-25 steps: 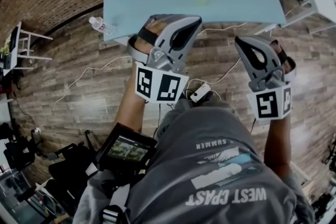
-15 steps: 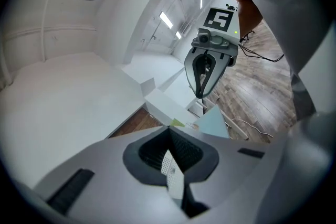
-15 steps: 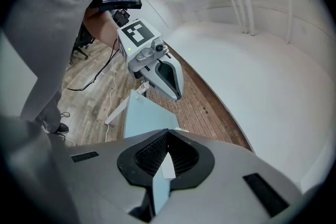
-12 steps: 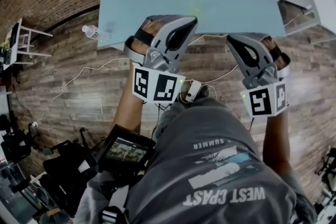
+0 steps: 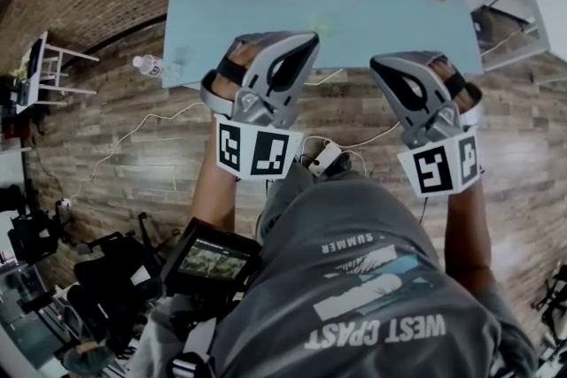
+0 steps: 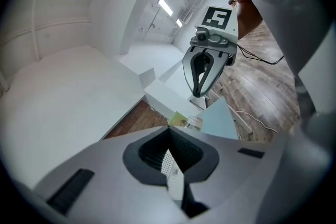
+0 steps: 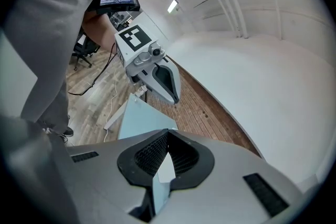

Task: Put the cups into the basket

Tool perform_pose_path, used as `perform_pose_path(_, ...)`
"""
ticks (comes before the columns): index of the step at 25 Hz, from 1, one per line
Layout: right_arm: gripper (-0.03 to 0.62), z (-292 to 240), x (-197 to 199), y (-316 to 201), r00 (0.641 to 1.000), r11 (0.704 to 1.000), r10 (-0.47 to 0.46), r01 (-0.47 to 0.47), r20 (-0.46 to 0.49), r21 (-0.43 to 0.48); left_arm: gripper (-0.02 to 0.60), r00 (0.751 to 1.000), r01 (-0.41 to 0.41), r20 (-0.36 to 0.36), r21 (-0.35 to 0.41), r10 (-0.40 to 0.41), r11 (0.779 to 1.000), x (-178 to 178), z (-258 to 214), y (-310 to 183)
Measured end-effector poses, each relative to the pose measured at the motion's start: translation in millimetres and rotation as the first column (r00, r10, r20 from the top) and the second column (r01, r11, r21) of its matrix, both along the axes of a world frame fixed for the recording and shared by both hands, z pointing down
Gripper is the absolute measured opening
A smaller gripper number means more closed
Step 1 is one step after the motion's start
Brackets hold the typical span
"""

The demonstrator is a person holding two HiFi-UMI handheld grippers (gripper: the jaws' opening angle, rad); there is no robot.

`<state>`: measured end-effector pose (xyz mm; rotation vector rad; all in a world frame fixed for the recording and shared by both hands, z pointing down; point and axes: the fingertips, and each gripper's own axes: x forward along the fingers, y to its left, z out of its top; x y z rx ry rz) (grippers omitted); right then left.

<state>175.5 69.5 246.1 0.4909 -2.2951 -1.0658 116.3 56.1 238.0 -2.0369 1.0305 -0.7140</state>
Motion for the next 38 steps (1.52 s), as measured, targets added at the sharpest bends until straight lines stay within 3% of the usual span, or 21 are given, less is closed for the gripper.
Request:
perform_pose_path(6, 0.013, 0.9, -13.9, -10.0, 1.000, 0.999, -0.003, 0.004, 0.029, -0.034, 0.002, 1.000, -0.023, -0.007, -0.011, 0.022, 1.000, -11.6, 1.0, -12.9)
perform_pose_path(13, 0.013, 7.5, -49.3, -37.9, 0.998, 0.996, 0.059, -0.057, 0.023, -0.061, 0.002, 0.993, -0.087, -0.080, -0.028, 0.084, 0.996, -51.5, 3.7, -41.7)
perform_pose_path(24, 0.013, 16.2, -110.4, -80.8, 0.989, 0.991, 0.136, -0.136, -0.063, -0.001, 0.002, 0.981, -0.152, -0.123, 0.000, 0.151, 0.988, -113.6, 6.7, -85.5)
perform_pose_path(32, 0.013, 22.6, -111.3, -111.9, 0.989, 0.991, 0.131, -0.133, -0.066, -0.027, 0.002, 0.983, -0.129, -0.133, -0.008, 0.127, 0.992, -118.6, 10.1, -114.2)
perform_pose_path(38, 0.013, 37.5, -75.4, -147.5, 0.995, 0.992, 0.088, -0.091, -0.037, -0.085, 0.002, 0.991, -0.055, -0.123, -0.050, 0.049, 0.997, -92.8, 27.6, -151.2)
